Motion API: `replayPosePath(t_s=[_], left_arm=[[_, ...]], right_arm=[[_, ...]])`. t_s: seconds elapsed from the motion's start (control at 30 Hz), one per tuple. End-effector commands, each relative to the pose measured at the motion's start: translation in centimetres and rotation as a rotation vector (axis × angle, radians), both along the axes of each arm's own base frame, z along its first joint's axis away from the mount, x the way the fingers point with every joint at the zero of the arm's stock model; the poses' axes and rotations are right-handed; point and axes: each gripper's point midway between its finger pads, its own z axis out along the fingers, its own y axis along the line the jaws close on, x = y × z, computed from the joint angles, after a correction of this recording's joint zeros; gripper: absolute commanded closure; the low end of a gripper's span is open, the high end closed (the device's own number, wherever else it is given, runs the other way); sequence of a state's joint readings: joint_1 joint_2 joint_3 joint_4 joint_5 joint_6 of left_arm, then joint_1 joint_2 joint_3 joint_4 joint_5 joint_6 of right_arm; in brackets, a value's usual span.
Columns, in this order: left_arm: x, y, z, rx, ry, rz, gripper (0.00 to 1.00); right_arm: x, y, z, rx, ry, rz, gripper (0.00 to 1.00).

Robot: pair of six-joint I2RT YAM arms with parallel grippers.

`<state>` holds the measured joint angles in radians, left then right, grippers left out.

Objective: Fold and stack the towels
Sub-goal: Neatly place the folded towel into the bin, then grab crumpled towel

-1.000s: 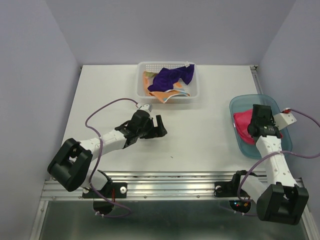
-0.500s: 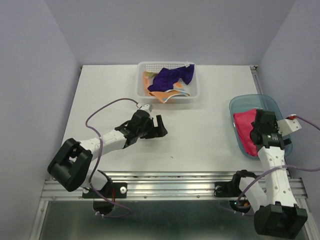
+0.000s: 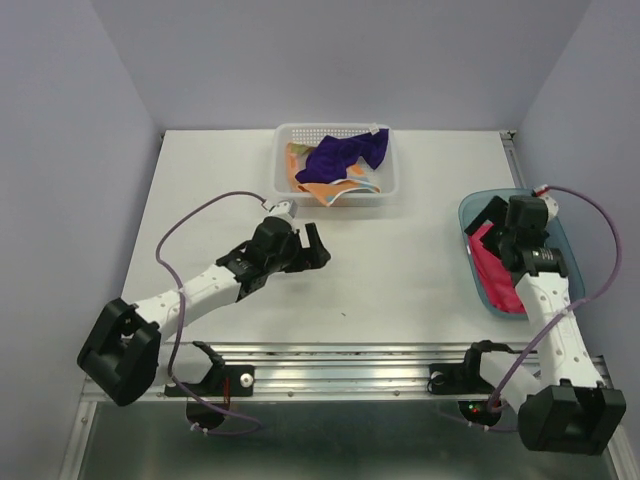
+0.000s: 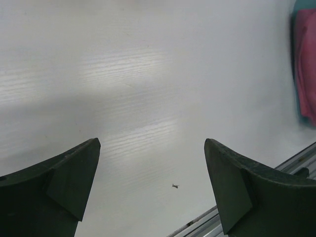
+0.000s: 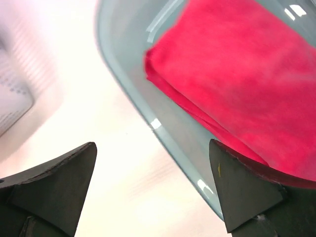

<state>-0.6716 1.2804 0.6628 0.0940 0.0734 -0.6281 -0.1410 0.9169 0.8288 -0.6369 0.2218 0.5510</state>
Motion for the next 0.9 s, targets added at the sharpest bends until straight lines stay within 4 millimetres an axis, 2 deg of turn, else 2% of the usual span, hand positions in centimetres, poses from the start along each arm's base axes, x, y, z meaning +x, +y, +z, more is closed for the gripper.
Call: replayPosePath(t_s=[0.0, 0.03, 0.07, 0.1, 0.17, 0.2, 0.23, 0.27, 0.33, 0.37, 0.4, 0.43, 0.47, 0.57, 0.6, 0.7, 0.87], left_arm=[[2.5, 1.5, 6.4, -0.021, -0.161, 0.120, 0.01], [2.9, 1.9, 7.4, -0.015, -0.175, 0.144, 0.01], [3.0, 2.4, 7.7, 0.000, -0.177, 0.164, 0.01], [3.5, 3.5, 8.4, 0.012, -0.196, 0.210, 0.01], [4.0, 5.1, 9.5, 0.040, -0.207, 0.277, 0.01], [4.2, 5.9, 9.7, 0.049, -0.208, 0.307, 0.01], [4.4, 7.6, 10.1, 0.067, -0.208, 0.370, 0.01], [4.4, 8.4, 10.3, 0.073, -0.208, 0.402, 0.01], [4.3, 10.5, 9.8, 0.090, -0.197, 0.466, 0.01], [4.2, 11.0, 9.8, 0.088, -0.199, 0.483, 0.01], [3.9, 12.1, 9.8, 0.088, -0.209, 0.515, 0.01], [3.8, 12.5, 9.7, 0.084, -0.211, 0.528, 0.01], [3.6, 12.9, 10.1, 0.075, -0.223, 0.539, 0.01], [3.3, 13.6, 9.4, 0.079, -0.217, 0.559, 0.01], [3.3, 13.6, 9.3, 0.080, -0.216, 0.561, 0.01], [3.3, 13.7, 8.6, 0.093, -0.198, 0.560, 0.01], [3.7, 13.8, 7.6, 0.115, -0.173, 0.565, 0.01]], right_arm=[[5.6, 9.9, 7.6, 0.018, -0.260, 0.489, 0.00], [7.1, 10.8, 7.9, -0.050, -0.244, 0.490, 0.00], [7.8, 13.0, 7.8, -0.084, -0.229, 0.541, 0.00], [8.9, 17.4, 8.1, -0.133, -0.220, 0.637, 0.00], [10.3, 21.7, 8.0, -0.165, -0.225, 0.727, 0.00], [11.3, 22.7, 8.3, -0.198, -0.231, 0.748, 0.00], [13.3, 24.6, 7.9, -0.224, -0.217, 0.777, 0.00], [14.4, 25.4, 8.4, -0.233, -0.228, 0.784, 0.00], [16.4, 26.9, 7.8, -0.249, -0.213, 0.813, 0.00], [17.9, 27.7, 5.9, -0.258, -0.171, 0.817, 0.00], [18.9, 28.5, 7.1, -0.269, -0.196, 0.820, 0.00], [19.6, 29.1, 7.1, -0.279, -0.197, 0.828, 0.00], [20.8, 30.3, 5.9, -0.288, -0.176, 0.843, 0.00], [22.0, 32.2, 4.3, -0.276, -0.152, 0.885, 0.00], [22.8, 32.9, 3.2, -0.270, -0.130, 0.891, 0.00], [23.4, 33.9, 0.9, -0.261, -0.082, 0.904, 0.00], [22.4, 35.6, -2.0, -0.202, -0.042, 0.965, 0.00]])
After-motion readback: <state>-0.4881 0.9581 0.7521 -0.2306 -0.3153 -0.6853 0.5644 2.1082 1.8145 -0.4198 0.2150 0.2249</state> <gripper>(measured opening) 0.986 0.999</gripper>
